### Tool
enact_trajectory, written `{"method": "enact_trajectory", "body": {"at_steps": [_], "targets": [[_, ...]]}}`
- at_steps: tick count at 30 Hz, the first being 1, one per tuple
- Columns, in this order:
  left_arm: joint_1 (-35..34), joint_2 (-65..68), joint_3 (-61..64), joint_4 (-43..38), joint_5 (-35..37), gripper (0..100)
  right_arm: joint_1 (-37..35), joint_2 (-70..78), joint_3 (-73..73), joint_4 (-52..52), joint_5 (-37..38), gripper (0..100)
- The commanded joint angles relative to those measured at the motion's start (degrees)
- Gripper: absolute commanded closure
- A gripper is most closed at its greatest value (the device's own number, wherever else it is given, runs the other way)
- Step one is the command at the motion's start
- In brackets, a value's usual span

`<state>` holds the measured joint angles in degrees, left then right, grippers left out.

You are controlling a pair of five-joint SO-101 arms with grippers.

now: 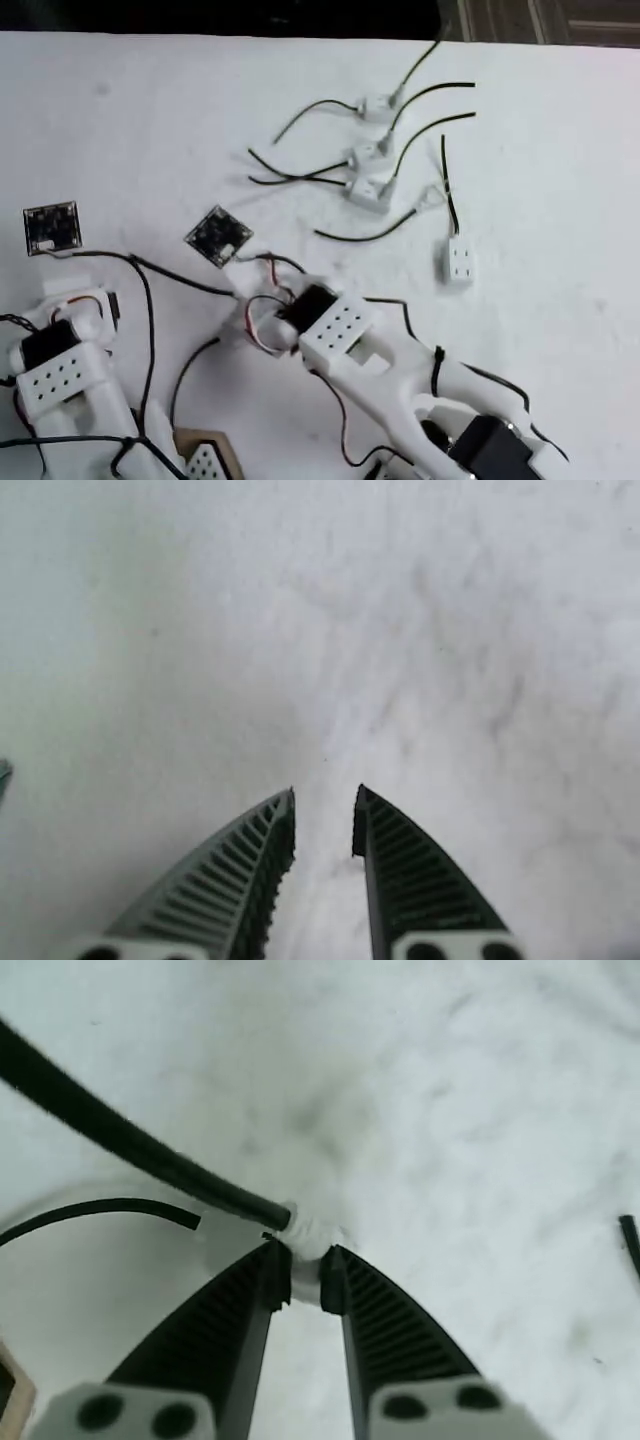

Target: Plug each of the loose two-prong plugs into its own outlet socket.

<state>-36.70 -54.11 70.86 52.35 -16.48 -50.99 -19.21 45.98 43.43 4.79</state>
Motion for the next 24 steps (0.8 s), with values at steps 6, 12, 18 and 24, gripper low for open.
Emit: {"method": "enact_trajectory", "body": {"at_steps": [6,12,18,24], "targets": [[-0.04,-1.1,-0.53,-0.88,0.09,89,1.63,-3.91,3.69,1.19,-6.24,98.1],[-0.04,-1.1,-0.53,-0.88,0.09,89,1.71,-4.09,5.27,1.19,-10.29,98.1],[-0.04,-1.1,-0.53,-0.88,0.09,89,1.71,-4.18,5.63,1.54,-12.22,98.1],[-0.04,-1.1,-0.53,-0.88,0.09,89,1.71,-4.26,5.71,1.71,-12.22,98.1]]}}
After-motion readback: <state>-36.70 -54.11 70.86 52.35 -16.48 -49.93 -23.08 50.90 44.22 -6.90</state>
